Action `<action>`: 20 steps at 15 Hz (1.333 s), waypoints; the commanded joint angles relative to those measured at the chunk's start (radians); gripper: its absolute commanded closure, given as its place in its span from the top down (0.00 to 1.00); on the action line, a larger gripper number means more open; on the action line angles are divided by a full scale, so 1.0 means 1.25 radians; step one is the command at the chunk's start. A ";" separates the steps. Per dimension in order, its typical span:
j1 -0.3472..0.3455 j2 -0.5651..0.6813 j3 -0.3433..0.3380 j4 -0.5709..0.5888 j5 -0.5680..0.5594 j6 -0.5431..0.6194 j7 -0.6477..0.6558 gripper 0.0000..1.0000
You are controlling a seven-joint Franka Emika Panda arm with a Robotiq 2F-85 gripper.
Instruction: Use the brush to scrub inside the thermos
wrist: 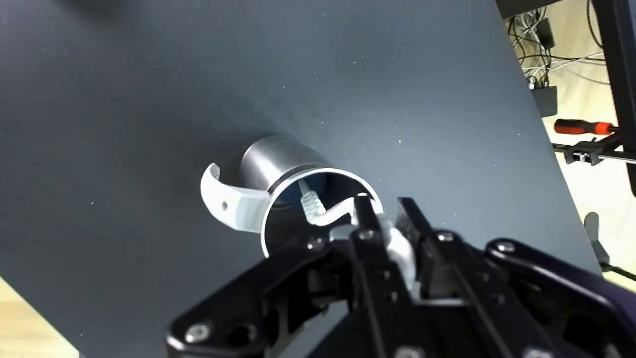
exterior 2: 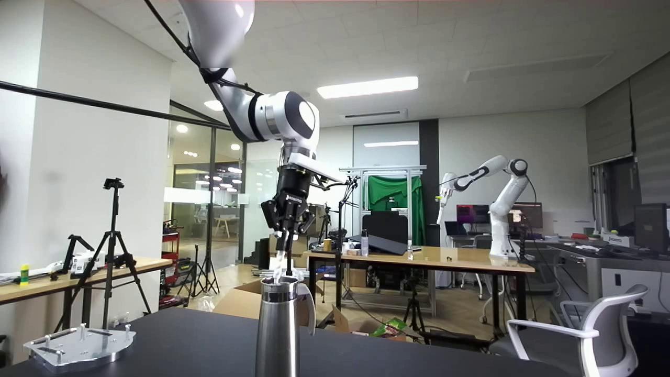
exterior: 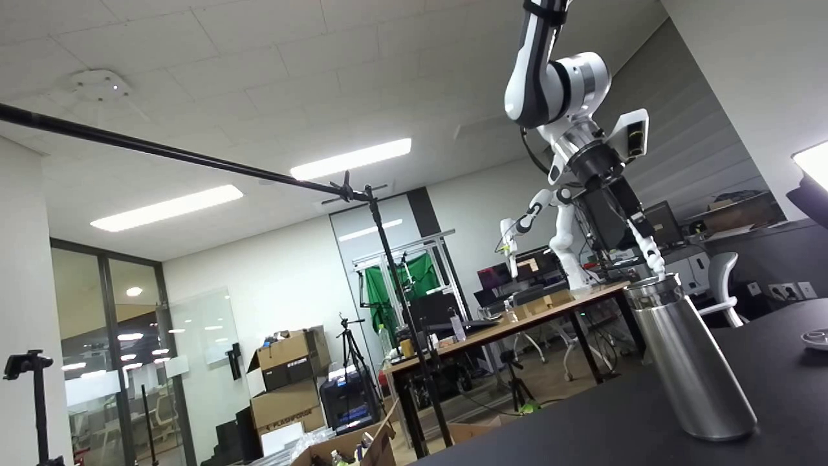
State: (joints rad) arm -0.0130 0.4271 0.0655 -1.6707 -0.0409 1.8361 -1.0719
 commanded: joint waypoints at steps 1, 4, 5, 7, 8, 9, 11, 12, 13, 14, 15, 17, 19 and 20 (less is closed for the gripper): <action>0.001 -0.030 0.001 0.023 -0.018 -0.025 0.025 0.04; 0.002 -0.076 0.005 0.029 -0.024 -0.043 0.010 0.04; 0.003 -0.094 0.006 0.031 -0.026 -0.053 0.006 0.04; 0.005 -0.126 0.008 0.036 -0.028 -0.067 -0.003 0.04; 0.007 -0.140 0.007 0.037 -0.029 -0.072 -0.005 0.04; 0.008 -0.151 0.007 0.037 -0.026 -0.085 -0.003 0.29; 0.012 -0.168 0.006 0.037 -0.029 -0.101 -0.006 0.49; 0.012 -0.173 0.005 0.037 -0.028 -0.111 -0.009 0.55; 0.013 -0.176 0.004 0.036 -0.027 -0.118 -0.007 0.63; 0.013 -0.178 0.004 0.038 -0.026 -0.124 -0.006 0.69; 0.013 -0.179 0.003 0.039 -0.026 -0.129 -0.005 0.75; 0.012 -0.181 0.003 0.041 -0.024 -0.138 -0.004 0.89; 0.011 -0.185 0.004 0.035 -0.018 -0.149 -0.011 0.99; 0.012 -0.172 0.005 0.032 -0.016 -0.128 -0.009 0.84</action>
State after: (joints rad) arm -0.0001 0.2107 0.0727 -1.6343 -0.0609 1.6797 -1.0829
